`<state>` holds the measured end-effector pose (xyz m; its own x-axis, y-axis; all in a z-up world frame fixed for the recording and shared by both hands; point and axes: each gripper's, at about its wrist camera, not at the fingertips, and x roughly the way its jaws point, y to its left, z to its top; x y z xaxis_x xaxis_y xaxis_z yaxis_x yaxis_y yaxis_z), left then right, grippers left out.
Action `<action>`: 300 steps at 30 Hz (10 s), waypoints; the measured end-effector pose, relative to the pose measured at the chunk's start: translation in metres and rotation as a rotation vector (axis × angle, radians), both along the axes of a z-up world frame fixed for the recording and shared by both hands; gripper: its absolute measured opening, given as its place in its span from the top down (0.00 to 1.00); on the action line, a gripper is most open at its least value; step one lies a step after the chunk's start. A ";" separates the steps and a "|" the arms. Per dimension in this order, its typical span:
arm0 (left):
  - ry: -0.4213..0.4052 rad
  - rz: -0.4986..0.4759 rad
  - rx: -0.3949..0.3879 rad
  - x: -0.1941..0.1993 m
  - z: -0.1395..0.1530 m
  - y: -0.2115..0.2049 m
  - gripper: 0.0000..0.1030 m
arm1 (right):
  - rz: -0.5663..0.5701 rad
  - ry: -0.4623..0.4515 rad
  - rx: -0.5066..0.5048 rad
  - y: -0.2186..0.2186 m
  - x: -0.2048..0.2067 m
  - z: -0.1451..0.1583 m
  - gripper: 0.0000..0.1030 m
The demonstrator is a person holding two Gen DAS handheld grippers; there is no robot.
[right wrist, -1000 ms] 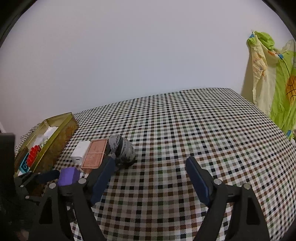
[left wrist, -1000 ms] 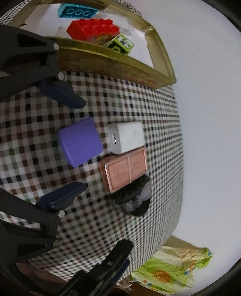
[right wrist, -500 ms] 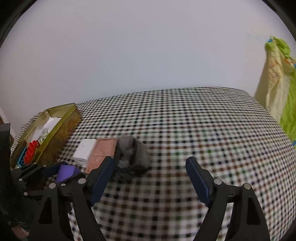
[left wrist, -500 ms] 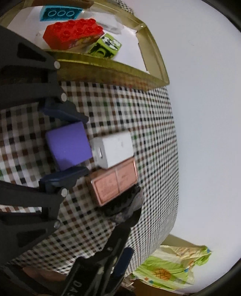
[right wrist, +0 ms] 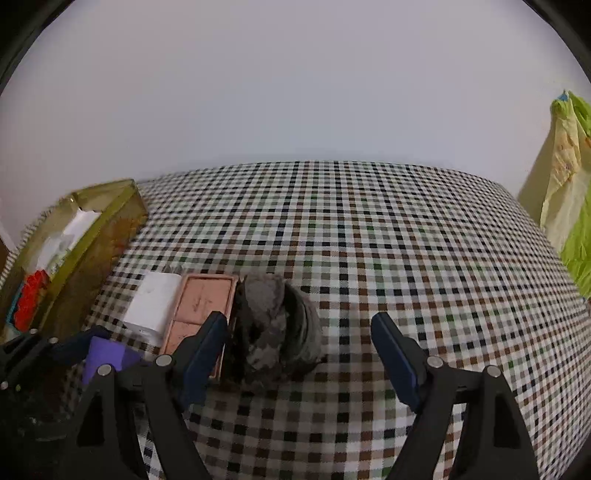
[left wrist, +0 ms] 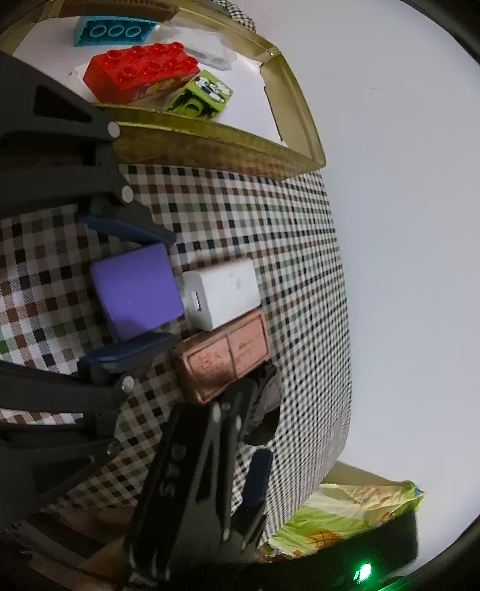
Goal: Organize rigid objects
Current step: 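Grasp the purple block with the left tool while the right tool grasps the gray pouch, then carry the purple block and gray pouch toward the gold tray with both tools, then bring the purple block and gray pouch over the gold tray with both tools, then lower and release the purple block and gray pouch into the tray with both tools, then move both tools back toward the white charger and copper plate, then grasp the copper plate with the right tool while the left tool grasps the white charger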
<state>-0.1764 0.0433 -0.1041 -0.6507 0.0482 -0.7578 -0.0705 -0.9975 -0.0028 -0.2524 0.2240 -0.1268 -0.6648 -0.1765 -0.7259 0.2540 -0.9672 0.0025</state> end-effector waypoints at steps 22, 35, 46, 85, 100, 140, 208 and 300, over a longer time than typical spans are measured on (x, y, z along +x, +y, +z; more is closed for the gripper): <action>0.118 0.001 0.007 0.020 0.019 -0.001 0.53 | 0.010 -0.010 -0.116 0.015 0.025 0.000 0.55; 0.294 0.016 -0.053 0.056 0.038 0.008 0.53 | 0.019 0.065 -0.149 0.015 0.056 0.011 0.55; 0.308 0.030 -0.003 0.071 0.038 -0.005 0.53 | 0.025 0.131 -0.193 0.006 0.076 0.017 0.55; 0.363 0.107 0.019 0.103 0.042 -0.025 0.53 | 0.096 0.254 -0.191 -0.016 0.118 0.030 0.55; 0.384 0.149 0.016 0.114 0.044 -0.036 0.53 | 0.131 0.266 -0.202 -0.026 0.128 0.031 0.55; 0.405 0.264 0.038 0.138 0.045 -0.088 0.53 | 0.241 0.265 -0.217 -0.066 0.154 0.034 0.55; 0.219 0.316 -0.063 0.083 0.057 -0.183 0.54 | 0.404 0.182 -0.160 -0.173 0.100 0.048 0.55; 0.075 0.052 -0.080 -0.028 0.021 0.022 0.21 | -0.009 -0.076 -0.122 0.040 -0.017 -0.014 0.53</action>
<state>-0.2045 0.0649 -0.0829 -0.7055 -0.0459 -0.7072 -0.0153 -0.9967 0.0799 -0.2692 0.2645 -0.1412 -0.6104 -0.2613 -0.7477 0.2402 -0.9606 0.1397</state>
